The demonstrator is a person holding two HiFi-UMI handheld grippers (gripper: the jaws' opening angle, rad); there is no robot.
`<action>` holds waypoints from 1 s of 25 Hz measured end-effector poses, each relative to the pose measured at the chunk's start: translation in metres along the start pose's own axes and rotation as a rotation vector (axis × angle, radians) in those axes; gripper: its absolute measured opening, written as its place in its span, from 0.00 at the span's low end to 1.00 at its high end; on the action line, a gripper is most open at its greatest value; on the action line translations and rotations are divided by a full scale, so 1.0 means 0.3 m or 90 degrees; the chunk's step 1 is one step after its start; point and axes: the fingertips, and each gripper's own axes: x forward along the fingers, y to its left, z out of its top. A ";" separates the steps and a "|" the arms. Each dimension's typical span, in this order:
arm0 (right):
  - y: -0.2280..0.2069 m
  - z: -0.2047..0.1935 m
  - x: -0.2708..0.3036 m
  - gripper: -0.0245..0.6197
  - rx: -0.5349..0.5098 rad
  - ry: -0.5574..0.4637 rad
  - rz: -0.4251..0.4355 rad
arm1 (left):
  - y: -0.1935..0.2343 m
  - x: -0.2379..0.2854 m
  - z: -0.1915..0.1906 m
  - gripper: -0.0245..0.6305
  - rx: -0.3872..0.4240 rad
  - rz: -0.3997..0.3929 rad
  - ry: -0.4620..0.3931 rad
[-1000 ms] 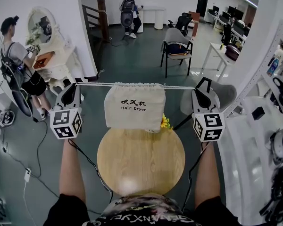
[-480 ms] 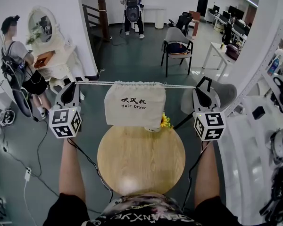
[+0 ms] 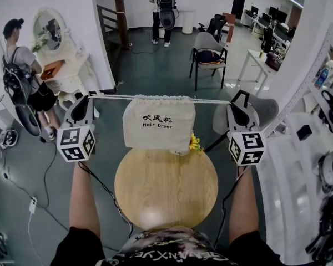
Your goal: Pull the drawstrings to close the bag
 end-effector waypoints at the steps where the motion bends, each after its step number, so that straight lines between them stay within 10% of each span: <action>1: 0.002 0.000 -0.003 0.05 0.000 -0.001 0.000 | 0.001 -0.003 0.001 0.11 0.001 0.000 0.000; 25: 0.003 0.004 -0.025 0.05 -0.008 -0.006 -0.004 | -0.007 -0.023 0.003 0.11 0.007 -0.002 0.003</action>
